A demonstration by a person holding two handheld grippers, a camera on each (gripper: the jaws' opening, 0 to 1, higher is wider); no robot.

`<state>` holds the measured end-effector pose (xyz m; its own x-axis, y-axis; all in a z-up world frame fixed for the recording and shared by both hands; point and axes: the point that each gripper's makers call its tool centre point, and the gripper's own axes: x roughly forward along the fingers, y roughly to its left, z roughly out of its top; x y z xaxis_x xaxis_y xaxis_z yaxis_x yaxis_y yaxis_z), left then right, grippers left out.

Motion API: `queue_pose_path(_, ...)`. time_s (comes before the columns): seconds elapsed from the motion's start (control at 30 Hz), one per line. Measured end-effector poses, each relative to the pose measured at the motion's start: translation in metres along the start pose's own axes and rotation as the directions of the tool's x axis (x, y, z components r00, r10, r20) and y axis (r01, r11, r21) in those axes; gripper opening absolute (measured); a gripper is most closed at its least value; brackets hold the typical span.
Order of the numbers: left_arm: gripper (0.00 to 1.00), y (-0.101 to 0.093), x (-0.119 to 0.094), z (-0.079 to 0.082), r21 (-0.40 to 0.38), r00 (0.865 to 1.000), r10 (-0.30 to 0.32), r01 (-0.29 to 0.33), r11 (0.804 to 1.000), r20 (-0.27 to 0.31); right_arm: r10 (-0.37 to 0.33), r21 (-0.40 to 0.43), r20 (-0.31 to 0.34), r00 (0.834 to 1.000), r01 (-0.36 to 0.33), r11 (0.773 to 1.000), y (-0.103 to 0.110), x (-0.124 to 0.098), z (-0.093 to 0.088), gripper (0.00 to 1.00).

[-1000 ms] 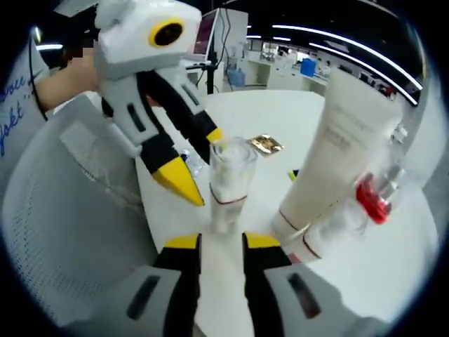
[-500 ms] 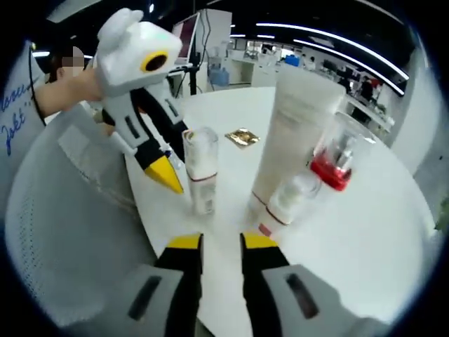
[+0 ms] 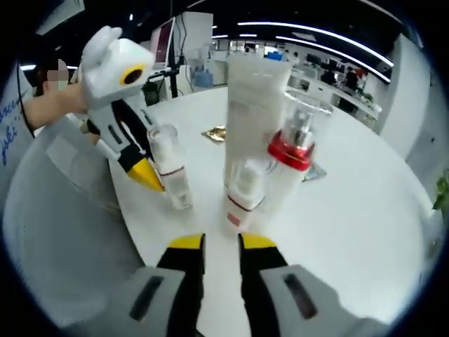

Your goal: Arrange the skincare products in the storage area until every visible bottle or jar stands upright without overlapping.

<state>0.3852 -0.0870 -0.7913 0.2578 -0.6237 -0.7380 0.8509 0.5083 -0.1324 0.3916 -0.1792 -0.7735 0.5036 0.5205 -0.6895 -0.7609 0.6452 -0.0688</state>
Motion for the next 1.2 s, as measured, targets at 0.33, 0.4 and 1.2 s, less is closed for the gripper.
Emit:
queue_pose_path(0.33, 0.09, 0.000, 0.010, 0.009, -0.012, 1.000, 0.004, -0.004, 1.000, 0.013, -0.010, 0.055, 0.012, 1.000, 0.010, 0.998, -0.010, 0.004, -0.004, 0.17)
queue_pose_path(0.4, 0.09, -0.001, 0.012, 0.012, -0.009, 1.000, 0.002, -0.002, 1.000, 0.023, -0.012, 0.061, 0.014, 1.000, 0.012, 0.998, -0.011, 0.005, -0.004, 0.17)
queue_pose_path(1.2, 0.09, 0.003, 0.029, 0.027, -0.051, 0.997, 0.031, -0.027, 0.998, 0.066, -0.007, 0.097, 0.026, 1.000, 0.004, 0.995, -0.014, 0.011, -0.001, 0.14)
